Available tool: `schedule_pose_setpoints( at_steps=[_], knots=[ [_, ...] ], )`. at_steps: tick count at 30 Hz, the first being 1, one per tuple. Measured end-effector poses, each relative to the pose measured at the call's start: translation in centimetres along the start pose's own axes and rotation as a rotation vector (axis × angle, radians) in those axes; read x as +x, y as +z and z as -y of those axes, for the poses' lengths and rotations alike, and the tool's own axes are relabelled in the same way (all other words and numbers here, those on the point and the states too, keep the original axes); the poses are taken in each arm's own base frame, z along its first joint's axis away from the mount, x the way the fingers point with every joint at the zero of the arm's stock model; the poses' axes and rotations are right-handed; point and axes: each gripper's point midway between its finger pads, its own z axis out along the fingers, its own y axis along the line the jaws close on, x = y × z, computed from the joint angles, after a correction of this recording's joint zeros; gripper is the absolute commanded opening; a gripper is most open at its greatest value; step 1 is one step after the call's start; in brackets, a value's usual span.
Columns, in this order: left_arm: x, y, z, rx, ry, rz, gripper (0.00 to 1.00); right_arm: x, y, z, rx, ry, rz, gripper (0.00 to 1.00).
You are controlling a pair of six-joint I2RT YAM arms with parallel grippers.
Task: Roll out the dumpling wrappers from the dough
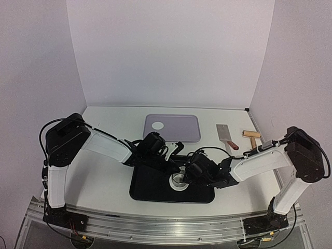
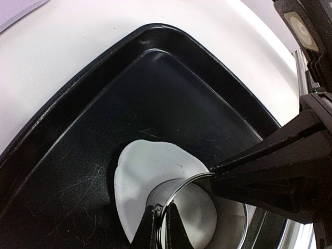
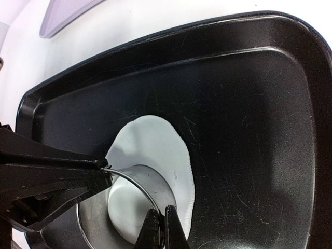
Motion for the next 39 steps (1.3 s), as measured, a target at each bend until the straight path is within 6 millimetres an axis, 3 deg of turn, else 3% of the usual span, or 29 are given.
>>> schedule_pose_setpoints(
  at_steps=[4, 9, 13, 17, 19, 29, 39],
  knots=[
    [0.1, -0.2, -0.1, -0.012, -0.024, -0.01, 0.01, -0.3, 0.1, -0.1, 0.005, -0.033, -0.033, 0.0],
    [0.4, -0.4, 0.1, -0.009, -0.042, -0.037, 0.16, -0.1, 0.0, -0.2, 0.001, -0.041, -0.045, 0.0],
    [1.1, -0.6, 0.2, -0.002, -0.076, -0.093, 0.19, 0.0, 0.1, -0.6, 0.024, -0.079, -0.045, 0.0],
    [1.5, -1.1, 0.1, -0.007, -0.102, -0.135, 0.03, 0.0, 0.2, -1.1, 0.04, -0.108, -0.051, 0.0],
    [1.2, -1.3, 0.0, -0.023, -0.109, -0.139, 0.0, 0.1, 0.1, -1.3, 0.041, -0.115, -0.056, 0.0],
    [1.5, -1.6, -0.2, -0.04, -0.122, -0.148, 0.0, 0.6, -0.1, -1.5, 0.042, -0.103, -0.069, 0.0],
    [1.1, -1.7, -0.7, -0.041, -0.114, -0.14, 0.0, 0.9, -0.2, -1.6, 0.068, -0.054, 0.028, 0.0]
  ],
)
